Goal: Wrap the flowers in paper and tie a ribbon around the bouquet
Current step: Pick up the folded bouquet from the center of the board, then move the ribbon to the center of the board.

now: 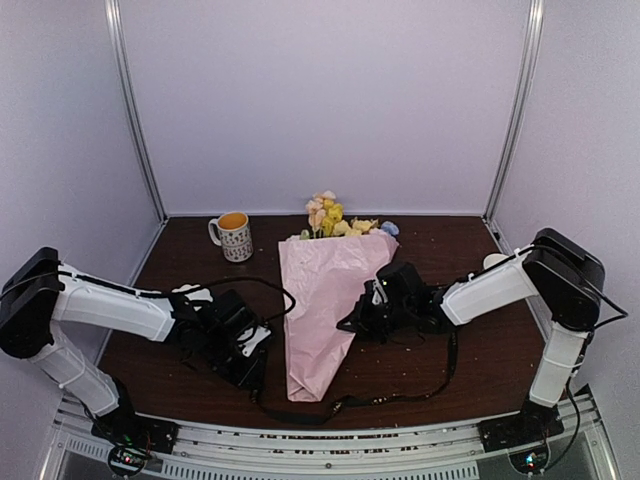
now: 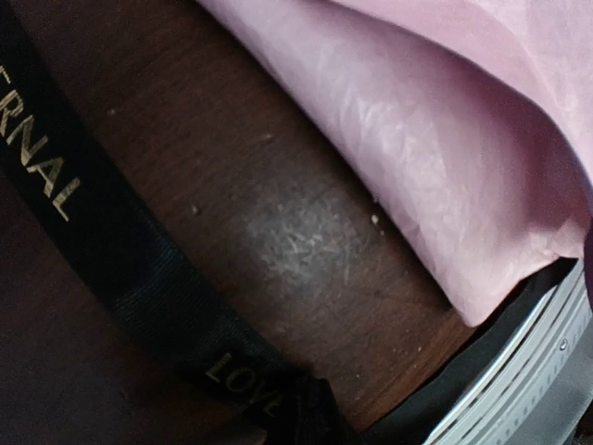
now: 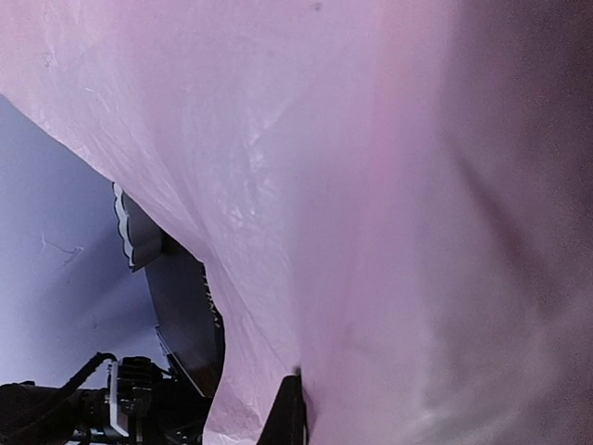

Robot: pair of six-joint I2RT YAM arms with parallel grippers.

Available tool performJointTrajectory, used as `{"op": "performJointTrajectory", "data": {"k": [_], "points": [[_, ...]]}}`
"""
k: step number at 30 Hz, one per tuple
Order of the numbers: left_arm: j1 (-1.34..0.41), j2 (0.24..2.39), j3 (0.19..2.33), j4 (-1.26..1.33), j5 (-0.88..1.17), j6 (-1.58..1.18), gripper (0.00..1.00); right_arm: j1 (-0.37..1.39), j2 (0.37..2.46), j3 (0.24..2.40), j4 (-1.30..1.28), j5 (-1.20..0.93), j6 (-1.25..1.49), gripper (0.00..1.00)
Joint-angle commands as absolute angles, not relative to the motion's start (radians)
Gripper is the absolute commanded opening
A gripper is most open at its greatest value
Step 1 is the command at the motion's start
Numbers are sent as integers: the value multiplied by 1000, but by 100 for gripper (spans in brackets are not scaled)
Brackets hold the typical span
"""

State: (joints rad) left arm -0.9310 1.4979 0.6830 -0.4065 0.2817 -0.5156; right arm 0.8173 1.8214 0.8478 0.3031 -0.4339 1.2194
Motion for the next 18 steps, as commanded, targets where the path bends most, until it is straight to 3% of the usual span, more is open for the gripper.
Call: {"op": "performJointTrajectory", "data": {"k": [1,11,18], "points": [[-916,1529,685,-266,253,-521,0,797,1780,827,456,-528,1305,0],[-725,1682,774,-46,104,-519,0,775,1679,882,221,-535,1193,0],[-614,1752,968,-27,-9,-441,0,764,1663,858,179,-531,1168,0]]}}
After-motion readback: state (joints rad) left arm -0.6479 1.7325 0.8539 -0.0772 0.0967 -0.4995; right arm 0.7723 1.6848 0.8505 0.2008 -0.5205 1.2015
